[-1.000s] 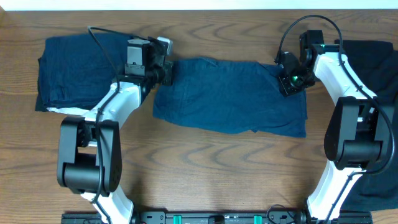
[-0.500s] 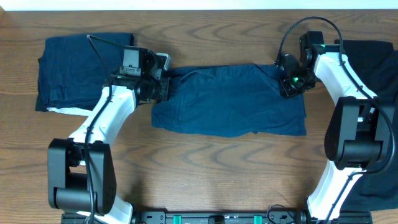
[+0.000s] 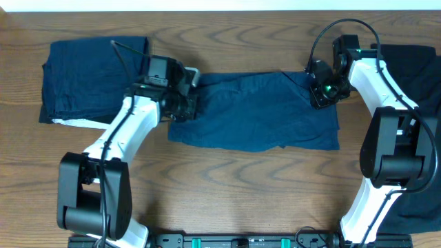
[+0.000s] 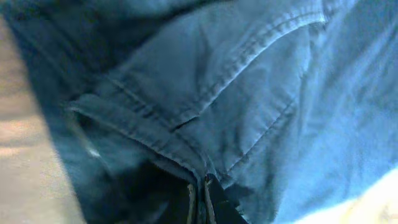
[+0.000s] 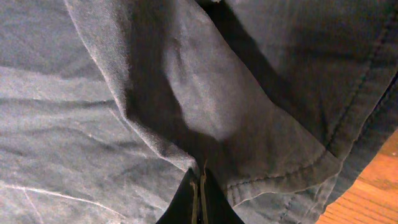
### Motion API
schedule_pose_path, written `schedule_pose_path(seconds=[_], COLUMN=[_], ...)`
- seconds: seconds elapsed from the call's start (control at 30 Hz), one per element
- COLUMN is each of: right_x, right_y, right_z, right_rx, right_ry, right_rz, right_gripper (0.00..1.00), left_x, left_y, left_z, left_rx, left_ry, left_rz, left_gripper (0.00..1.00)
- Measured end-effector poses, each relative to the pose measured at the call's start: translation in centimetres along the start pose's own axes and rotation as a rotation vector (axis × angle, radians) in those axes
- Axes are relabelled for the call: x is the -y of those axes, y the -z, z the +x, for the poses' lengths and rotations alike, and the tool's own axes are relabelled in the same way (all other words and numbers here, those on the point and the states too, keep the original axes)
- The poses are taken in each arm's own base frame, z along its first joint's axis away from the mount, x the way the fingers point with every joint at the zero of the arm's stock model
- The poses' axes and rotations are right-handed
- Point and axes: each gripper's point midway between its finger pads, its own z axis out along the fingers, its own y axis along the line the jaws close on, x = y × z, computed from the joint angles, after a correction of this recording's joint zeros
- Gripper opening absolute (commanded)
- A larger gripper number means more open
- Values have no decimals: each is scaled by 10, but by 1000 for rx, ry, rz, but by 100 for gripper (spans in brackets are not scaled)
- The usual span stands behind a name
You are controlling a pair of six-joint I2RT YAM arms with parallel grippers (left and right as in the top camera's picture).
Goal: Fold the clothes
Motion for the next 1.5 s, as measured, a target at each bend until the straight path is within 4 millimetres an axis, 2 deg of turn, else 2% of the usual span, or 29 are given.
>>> schedule_pose_path(seconds=[0.27, 0.47, 0.67, 0.73, 0.77, 0.8, 0.87, 0.93, 1.2, 1.5], right_x=[0, 0, 0, 0, 0, 0, 1, 1, 1, 1], right_y=[0, 0, 0, 0, 0, 0, 0, 0, 0, 0], right_z=[0, -1, -1, -1, -1, -1, -2, -3, -3, -3], right_rx=[0, 4, 4, 4, 4, 4, 8, 12, 13, 14], right_ry=[0, 1, 1, 1, 1, 1, 2, 3, 3, 3], right_rz=[0, 1, 2, 1, 2, 2, 3, 5, 5, 5], right_gripper=[1, 1, 1, 1, 1, 1, 1, 1, 1, 1], left_x=[20, 18, 14, 13, 12, 12, 11, 11, 13, 0], left_y=[-13, -20, -20, -21, -21, -22, -23, -25, -29, -25], left_z=[27, 50, 52, 55, 58, 61, 64, 59, 25, 15], left_rx=[-104, -162, -165, -170, -177, -184, -188, -162, -25, 12], left_ry=[-45, -28, 28, 37, 42, 49, 58, 53, 34, 60], left_rz=[-86, -138, -160, -163, -166, -168, -170, -167, -150, -160], left_gripper=[6, 6, 6, 13, 34, 47, 52, 61, 65, 69])
